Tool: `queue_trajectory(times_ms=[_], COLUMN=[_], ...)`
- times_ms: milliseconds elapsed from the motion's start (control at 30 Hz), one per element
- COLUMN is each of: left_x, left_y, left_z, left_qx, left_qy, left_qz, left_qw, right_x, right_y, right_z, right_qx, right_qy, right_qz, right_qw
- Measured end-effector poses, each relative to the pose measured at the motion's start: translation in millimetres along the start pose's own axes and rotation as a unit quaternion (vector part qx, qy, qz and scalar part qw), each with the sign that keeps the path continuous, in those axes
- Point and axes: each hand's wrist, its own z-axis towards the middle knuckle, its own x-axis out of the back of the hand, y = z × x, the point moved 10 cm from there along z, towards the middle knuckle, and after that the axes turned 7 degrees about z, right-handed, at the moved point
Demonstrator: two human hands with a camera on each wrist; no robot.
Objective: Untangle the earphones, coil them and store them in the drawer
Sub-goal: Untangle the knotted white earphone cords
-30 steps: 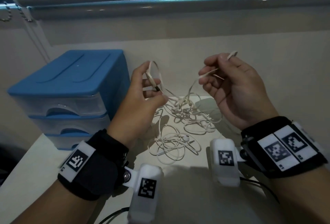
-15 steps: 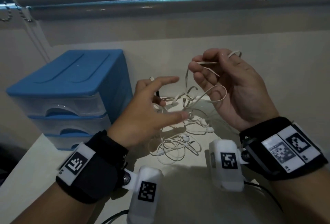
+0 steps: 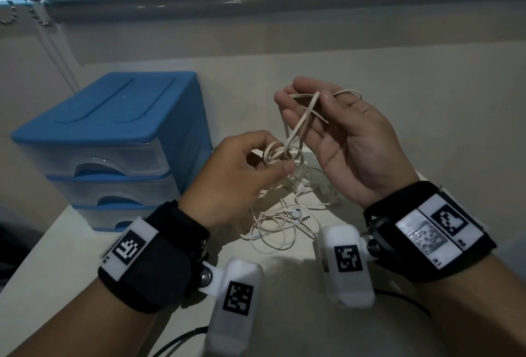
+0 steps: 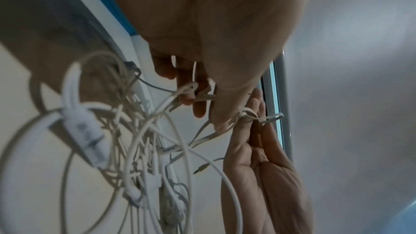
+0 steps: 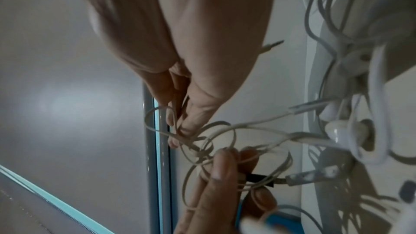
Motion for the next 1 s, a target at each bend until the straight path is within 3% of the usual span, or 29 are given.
queue_trajectory(times_ms=[233, 500, 633, 767, 867, 933, 1000], left_x=[10.2, 14.5, 15.1, 15.4, 15.9, 15.5, 14.3], left_y=[-7.5, -11.9, -15.9, -14.3, -9.5, -7.8, -7.1], left_z=[1.8, 2.8, 3.8, 3.7, 3.6, 3.8, 3.7], left_qx=[0.029, 0.053, 0.058, 0.048, 0.026, 0.018, 0.016], left_qy=[0.049, 0.071, 0.074, 0.071, 0.069, 0.066, 0.060], left_qz=[-0.114, -0.202, -0.202, -0.198, -0.173, -0.153, -0.144], left_qw=[0.992, 0.975, 0.975, 0.976, 0.982, 0.986, 0.988], right_x=[28.4, 58.4, 56.0, 26.3, -3.1, -11.4, -11.4], right_y=[-6.1, 1.0, -5.5, -36.8, -49.1, -42.2, -30.3], right_z=[2.3, 0.2, -3.8, -4.7, -13.3, -15.1, -11.4], right_qx=[0.019, -0.049, -0.052, 0.113, 0.206, 0.210, 0.179], right_qy=[0.098, 0.182, 0.162, 0.089, 0.013, -0.025, -0.051], right_qz=[-0.017, -0.205, -0.333, -0.366, -0.429, -0.472, -0.480], right_qw=[0.995, 0.961, 0.927, 0.919, 0.879, 0.856, 0.857])
